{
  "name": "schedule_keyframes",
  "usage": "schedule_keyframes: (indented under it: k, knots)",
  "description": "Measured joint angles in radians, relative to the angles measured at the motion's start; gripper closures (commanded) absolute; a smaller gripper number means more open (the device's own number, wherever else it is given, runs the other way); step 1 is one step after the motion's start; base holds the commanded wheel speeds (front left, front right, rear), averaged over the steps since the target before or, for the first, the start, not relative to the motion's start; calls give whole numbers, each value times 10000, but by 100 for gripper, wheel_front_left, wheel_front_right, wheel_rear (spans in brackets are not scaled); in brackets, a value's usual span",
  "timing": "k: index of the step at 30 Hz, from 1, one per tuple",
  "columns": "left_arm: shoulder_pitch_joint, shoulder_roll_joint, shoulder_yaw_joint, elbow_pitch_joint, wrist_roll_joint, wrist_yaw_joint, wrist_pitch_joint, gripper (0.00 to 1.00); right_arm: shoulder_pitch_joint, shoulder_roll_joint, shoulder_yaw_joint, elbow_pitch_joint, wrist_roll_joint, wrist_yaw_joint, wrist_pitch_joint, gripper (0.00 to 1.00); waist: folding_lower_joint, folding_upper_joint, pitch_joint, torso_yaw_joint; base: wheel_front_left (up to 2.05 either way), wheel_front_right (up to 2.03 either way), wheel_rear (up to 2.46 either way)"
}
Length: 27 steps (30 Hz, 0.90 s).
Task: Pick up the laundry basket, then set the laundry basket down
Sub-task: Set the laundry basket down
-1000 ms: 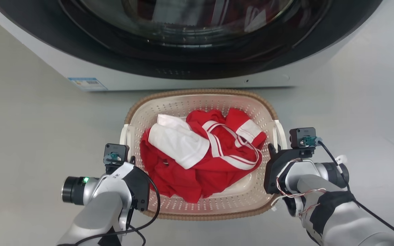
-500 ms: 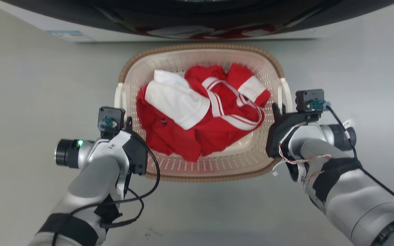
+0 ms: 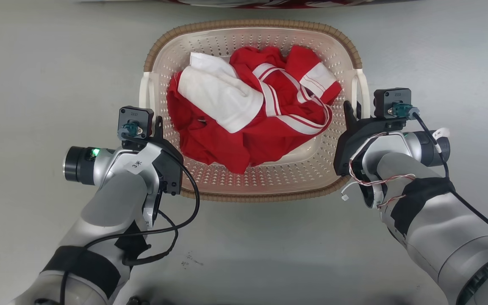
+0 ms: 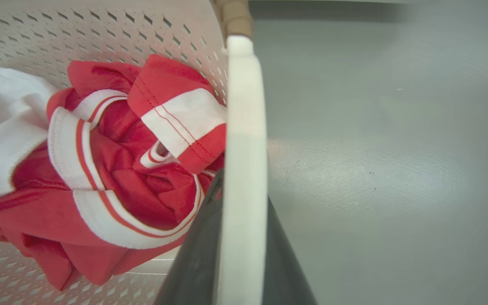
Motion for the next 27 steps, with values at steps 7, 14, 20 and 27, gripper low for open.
schedule_keyframes:
  k: [7, 14, 20, 27]
  knots:
    - [-164, -27, -40, 107, 4, 0, -130, 100, -34, 2, 12, 46, -54, 0, -127, 100, -1, -1, 97, 85, 0, 0, 0]
    - [-209, -31, -44, 207, 2, 0, -270, 100, -189, 4, 94, 44, -65, 2, -215, 100, -2, -2, 131, 140, 0, 0, 0]
    - [-223, -29, -63, 219, -4, 0, -347, 100, -194, 2, 134, 44, -65, 0, -295, 91, -2, -2, 163, 152, 0, 0, 0]
    - [-328, -125, -148, 217, -17, -6, -359, 65, -212, 71, 253, 105, -159, 10, -397, 0, -1, -2, 162, 158, 0, 0, 0]
